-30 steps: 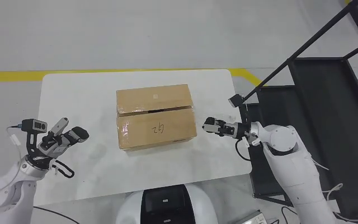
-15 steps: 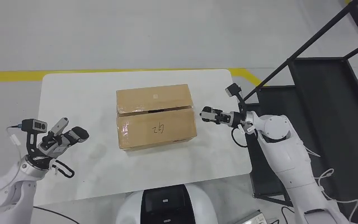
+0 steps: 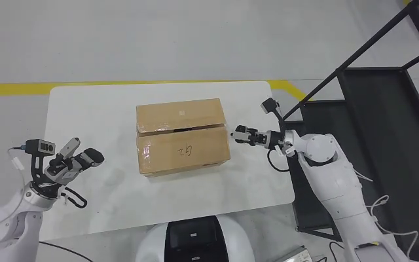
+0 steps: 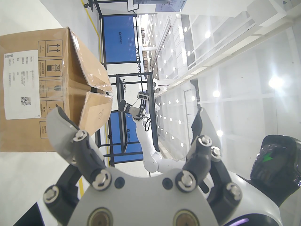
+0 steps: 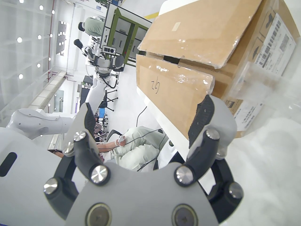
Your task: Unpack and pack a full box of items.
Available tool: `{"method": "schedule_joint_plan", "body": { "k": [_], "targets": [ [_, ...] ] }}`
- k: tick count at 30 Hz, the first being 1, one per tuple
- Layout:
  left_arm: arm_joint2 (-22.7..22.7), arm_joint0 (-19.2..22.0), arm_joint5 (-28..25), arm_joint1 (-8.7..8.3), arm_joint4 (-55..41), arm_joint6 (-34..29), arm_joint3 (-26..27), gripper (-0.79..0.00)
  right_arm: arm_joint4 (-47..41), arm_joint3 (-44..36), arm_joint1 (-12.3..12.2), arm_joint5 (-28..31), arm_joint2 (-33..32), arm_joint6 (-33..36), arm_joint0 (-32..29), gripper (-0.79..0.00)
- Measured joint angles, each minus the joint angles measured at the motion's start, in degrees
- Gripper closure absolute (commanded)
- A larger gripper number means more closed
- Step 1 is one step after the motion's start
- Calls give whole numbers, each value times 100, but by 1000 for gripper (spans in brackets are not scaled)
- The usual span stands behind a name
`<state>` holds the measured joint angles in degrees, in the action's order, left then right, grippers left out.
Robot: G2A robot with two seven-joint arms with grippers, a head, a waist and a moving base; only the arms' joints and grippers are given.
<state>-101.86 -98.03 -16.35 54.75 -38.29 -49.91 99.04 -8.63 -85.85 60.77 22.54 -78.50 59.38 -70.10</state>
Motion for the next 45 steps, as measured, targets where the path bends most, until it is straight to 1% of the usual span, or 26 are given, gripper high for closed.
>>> {"method": "schedule_joint_plan", "body": {
  "k": [2,9,12,15,20,23,27,30,34,37,41,45],
  "targets": [
    [0,0,0,0,0,0,0,-785,81,243,28,-55,157,-121,188,-785],
    [0,0,0,0,0,0,0,-785,209,915,104,-25,608,-154,686,-785],
    [0,0,0,0,0,0,0,-785,-61,1159,147,137,786,1,829,-785],
    [0,0,0,0,0,0,0,-785,-354,1260,160,405,880,320,914,-785],
    [0,0,0,0,0,0,0,-785,-769,1080,127,685,836,771,858,-785],
    [0,0,0,0,0,0,0,-785,-1284,897,92,821,775,1263,765,-785],
    [0,0,0,0,0,0,0,-785,-1751,321,-10,508,773,1737,625,-785],
    [0,0,0,0,0,0,0,-785,-1852,-66,-114,356,814,1882,494,-785],
    [0,0,0,0,0,0,0,-785,-1727,-561,-249,197,1077,2043,366,-785],
    [0,0,0,0,0,0,0,-785,-1296,-699,-333,88,1481,2151,398,-785],
    [0,0,0,0,0,0,0,-785,-718,-478,-350,110,2181,2128,596,-785],
    [0,0,0,0,0,0,0,-785,-335,-92,-295,201,2826,2035,869,-785]
  ]
}}
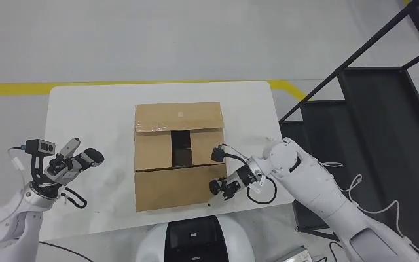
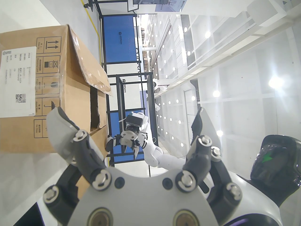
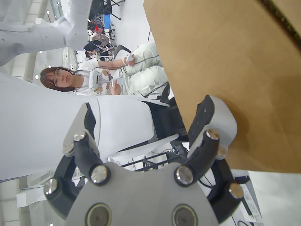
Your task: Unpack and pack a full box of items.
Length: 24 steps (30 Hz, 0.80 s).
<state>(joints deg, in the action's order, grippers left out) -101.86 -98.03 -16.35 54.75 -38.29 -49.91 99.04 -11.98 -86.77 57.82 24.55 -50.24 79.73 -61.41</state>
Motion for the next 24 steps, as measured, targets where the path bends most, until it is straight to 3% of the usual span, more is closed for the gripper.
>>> {"method": "schedule_joint_plan", "body": {
  "k": [11,15,21,24],
  "targets": [
    [0,0,0,0,0,0,0,-785,935,580,118,-79,554,-593,302,-785],
    [-6,2,-14,2,4,20,32,-785,819,458,119,263,594,-544,260,-785],
    [-422,-348,-105,3,119,4,923,-785,372,-368,-117,414,537,-412,-15,-785],
    [-640,-549,117,-10,330,-95,1440,-785,-153,-861,-322,543,519,-541,-94,-785]
  ]
}}
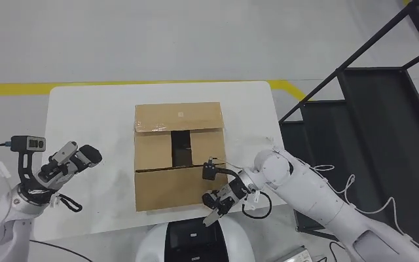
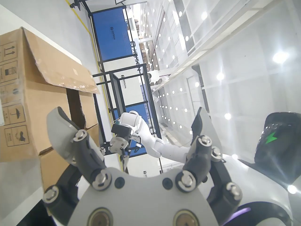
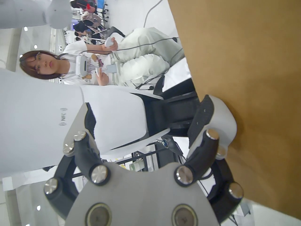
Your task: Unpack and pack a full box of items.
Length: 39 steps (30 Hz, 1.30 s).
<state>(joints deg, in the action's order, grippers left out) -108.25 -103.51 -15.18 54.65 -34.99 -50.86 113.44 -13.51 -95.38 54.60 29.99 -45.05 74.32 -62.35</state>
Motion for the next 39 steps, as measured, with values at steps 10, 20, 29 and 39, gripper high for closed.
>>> {"method": "schedule_joint_plan", "body": {
  "k": [10,20,29,39],
  "targets": [
    [592,407,1001,-90,1221,-708,296,-785,-1912,-695,-783,634,-387,-631,-168,-785],
    [1951,1701,978,14,1910,286,-699,-785,-2292,-724,-1377,1549,-412,-1547,-474,-785],
    [2066,1838,969,30,1882,368,-821,-785,-2312,-653,-1510,1818,-270,-1816,-447,-785],
    [2232,1904,1048,57,2205,704,-960,-785,-2312,-653,-1510,1818,-270,-1816,-447,-785]
  ]
}}
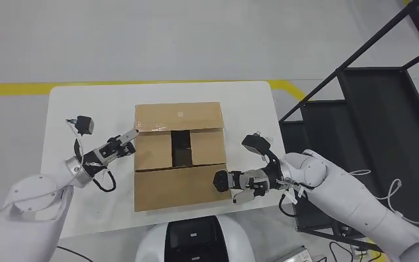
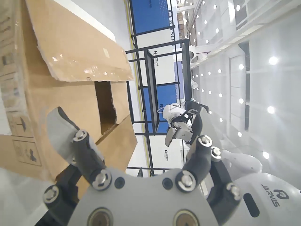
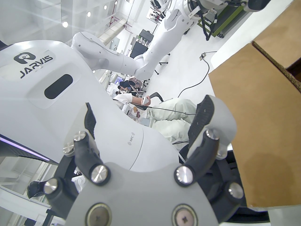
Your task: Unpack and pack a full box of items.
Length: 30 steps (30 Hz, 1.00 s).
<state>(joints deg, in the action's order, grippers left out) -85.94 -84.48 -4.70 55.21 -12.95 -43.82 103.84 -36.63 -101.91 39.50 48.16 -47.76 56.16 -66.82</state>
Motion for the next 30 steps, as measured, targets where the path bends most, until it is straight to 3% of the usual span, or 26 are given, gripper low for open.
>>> {"method": "schedule_joint_plan", "body": {
  "k": [12,15,19,23,30],
  "targets": [
    [1001,1148,-45,211,-615,129,-1234,-785,0,0,0,0,0,0,0,-785],
    [1019,1263,-261,251,-839,284,-1303,-785,0,0,0,0,0,0,0,-785],
    [908,1274,-765,268,-1302,43,-1166,-785,0,0,0,0,0,0,0,-785],
    [897,1416,-864,278,-1406,-147,-1119,-785,0,0,0,0,0,0,0,-785],
    [1437,2197,-927,442,-1352,223,-1681,-785,0,0,0,0,0,0,0,-785]
  ]
}}
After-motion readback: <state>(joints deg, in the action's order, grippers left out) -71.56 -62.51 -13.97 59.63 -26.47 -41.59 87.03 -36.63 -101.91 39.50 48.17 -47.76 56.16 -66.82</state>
